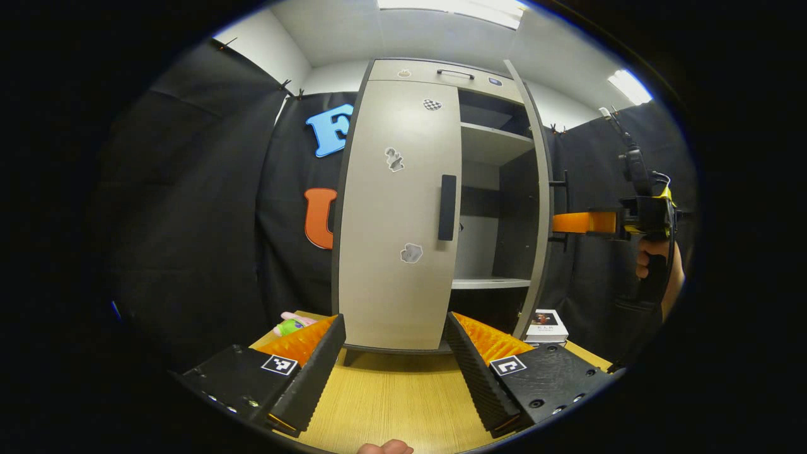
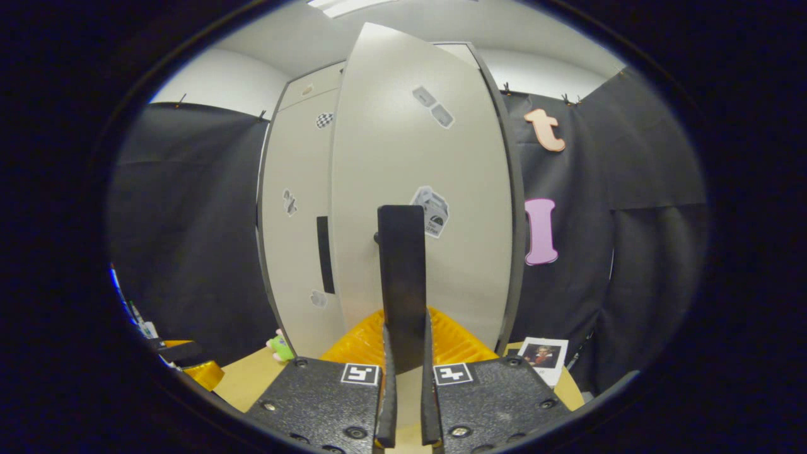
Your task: Open the right door of the double-door shoe cabinet with the right hand, and open the left door with the left hand.
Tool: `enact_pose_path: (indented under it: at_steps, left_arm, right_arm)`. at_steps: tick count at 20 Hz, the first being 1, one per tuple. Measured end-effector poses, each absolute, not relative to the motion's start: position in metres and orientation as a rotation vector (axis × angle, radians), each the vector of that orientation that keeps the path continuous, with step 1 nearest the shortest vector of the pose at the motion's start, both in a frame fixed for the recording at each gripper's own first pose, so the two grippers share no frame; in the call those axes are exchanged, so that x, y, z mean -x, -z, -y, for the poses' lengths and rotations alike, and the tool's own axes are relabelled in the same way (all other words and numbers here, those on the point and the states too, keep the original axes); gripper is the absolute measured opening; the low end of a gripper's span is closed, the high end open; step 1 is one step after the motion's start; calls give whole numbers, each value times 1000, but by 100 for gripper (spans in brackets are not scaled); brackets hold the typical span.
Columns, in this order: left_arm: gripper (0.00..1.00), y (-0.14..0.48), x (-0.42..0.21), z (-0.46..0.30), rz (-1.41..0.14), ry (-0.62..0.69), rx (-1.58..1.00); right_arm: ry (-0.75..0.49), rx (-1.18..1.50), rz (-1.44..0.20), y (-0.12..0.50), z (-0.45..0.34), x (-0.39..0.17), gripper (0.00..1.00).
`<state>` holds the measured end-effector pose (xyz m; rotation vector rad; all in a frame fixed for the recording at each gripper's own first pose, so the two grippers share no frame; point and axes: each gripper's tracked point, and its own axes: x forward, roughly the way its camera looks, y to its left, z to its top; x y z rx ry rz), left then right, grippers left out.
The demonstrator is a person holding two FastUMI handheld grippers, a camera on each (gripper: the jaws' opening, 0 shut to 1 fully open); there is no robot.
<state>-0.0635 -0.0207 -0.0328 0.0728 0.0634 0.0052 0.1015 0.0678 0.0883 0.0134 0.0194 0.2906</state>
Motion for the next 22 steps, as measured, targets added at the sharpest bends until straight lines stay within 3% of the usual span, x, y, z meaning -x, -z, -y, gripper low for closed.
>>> enact_pose_path:
  at_steps: [15, 22]
  left_arm:
    - [95, 38, 57, 63, -61, 64, -82]
    - [95, 41, 50, 81, -71, 105, -55]
  right_arm:
    - [-156, -5, -7, -88, -32, -97, 17]
    - [-23, 16, 2, -90, -2, -99, 6]
